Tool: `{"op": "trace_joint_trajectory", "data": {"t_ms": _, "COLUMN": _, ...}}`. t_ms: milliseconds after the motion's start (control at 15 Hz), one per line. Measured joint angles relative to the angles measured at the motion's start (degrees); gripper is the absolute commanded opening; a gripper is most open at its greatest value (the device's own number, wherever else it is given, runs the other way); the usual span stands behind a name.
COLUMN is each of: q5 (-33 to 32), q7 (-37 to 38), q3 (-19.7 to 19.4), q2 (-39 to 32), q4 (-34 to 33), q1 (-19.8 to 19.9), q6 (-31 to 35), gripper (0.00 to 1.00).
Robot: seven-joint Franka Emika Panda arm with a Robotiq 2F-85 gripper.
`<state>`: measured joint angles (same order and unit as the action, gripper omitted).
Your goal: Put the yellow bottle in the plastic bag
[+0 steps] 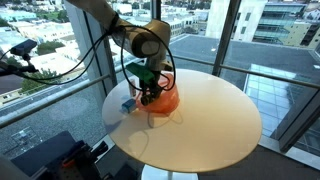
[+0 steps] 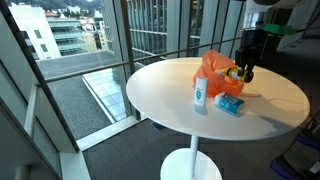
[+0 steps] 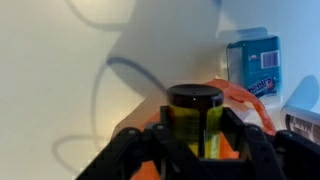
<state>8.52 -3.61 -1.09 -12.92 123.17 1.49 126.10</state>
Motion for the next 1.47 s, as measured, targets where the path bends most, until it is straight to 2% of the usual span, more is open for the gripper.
{"op": "trace_joint_trajectory", "data": {"t_ms": 667, "q5": 0.0, "q7": 1.9, "q3": -0.2, "q2": -6.3, "q4": -7.4, "q1": 0.1, "q6": 0.7, "gripper": 0.29}}
{"op": "trace_joint_trajectory", "data": {"t_ms": 1467, "q5": 0.0, "q7": 8.9, "q3": -1.6, "q2": -11.1, "q4": -10.4, "q1": 0.3, "q6": 6.1, "gripper": 0.29}}
